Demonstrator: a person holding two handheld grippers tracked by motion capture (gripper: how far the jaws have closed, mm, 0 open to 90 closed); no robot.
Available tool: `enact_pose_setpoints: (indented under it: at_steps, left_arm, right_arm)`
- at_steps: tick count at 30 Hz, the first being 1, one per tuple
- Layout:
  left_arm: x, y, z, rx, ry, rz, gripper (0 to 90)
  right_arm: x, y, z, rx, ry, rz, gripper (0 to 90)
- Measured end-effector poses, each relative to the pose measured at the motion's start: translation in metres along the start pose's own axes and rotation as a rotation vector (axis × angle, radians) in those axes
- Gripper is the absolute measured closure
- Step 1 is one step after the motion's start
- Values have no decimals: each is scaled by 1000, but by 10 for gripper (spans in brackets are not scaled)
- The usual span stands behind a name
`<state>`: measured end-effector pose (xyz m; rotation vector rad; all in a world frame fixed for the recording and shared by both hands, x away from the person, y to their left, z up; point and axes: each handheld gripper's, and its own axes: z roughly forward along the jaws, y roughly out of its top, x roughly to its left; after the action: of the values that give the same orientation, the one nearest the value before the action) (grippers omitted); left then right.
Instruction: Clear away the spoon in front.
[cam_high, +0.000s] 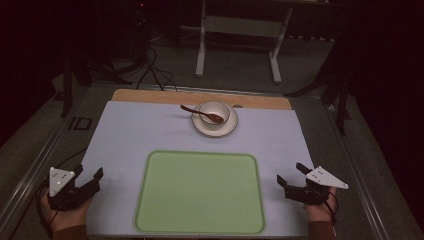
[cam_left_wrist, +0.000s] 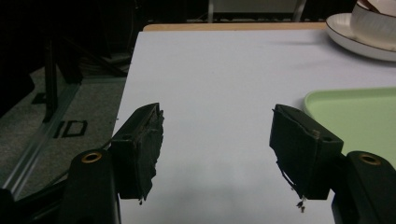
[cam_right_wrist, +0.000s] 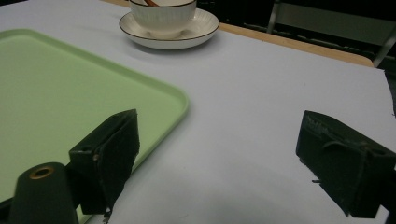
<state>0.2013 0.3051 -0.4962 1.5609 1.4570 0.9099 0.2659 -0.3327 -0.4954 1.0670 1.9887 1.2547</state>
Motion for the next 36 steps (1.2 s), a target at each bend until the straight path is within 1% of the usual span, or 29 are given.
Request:
enact_pose_setpoints:
  at_steps: [3, 7, 16, 19, 21, 24, 26, 27, 29, 30, 31, 35, 36]
  left_arm:
    - [-2, 1, 1, 2, 1, 20, 344]
    - [-3, 0, 2, 8, 1, 28, 342]
    - [-4, 1, 4, 20, 0, 27, 334]
    - [-8, 2, 7, 45, -11, 45, 327]
    - [-9, 3, 7, 49, -14, 52, 327]
    - [-15, 7, 8, 44, -24, 64, 327]
    - [-17, 8, 8, 38, -30, 56, 327]
    - [-18, 10, 8, 37, -40, 45, 327]
    - [-22, 13, 9, 36, -51, 37, 320]
    - [-24, 15, 9, 34, -57, 43, 321]
    - [-28, 18, 9, 33, -66, 62, 321]
    - [-32, 25, 9, 23, -83, 71, 331]
    - [-33, 29, 8, 9, -92, 73, 335]
  right_arm:
    - [-2, -1, 1, -2, 2, 1, 135]
    - [-1, -1, 2, 3, 3, -1, 135]
    - [-1, -2, 5, 11, -5, -15, 136]
    - [-1, -2, 4, 5, -6, -18, 136]
    - [-1, -2, 4, 5, -6, -17, 137]
    - [-1, -2, 4, 4, -5, -18, 136]
    - [-1, -2, 4, 4, -4, -19, 136]
    - [-1, -2, 4, 4, -4, -20, 136]
    - [-1, -2, 6, 12, -4, -26, 136]
    - [-1, -2, 6, 12, -5, -28, 136]
    - [-1, -2, 5, 11, -5, -29, 136]
    - [-1, -2, 5, 9, -6, -23, 136]
    - [-2, -3, 5, 10, -5, -24, 136]
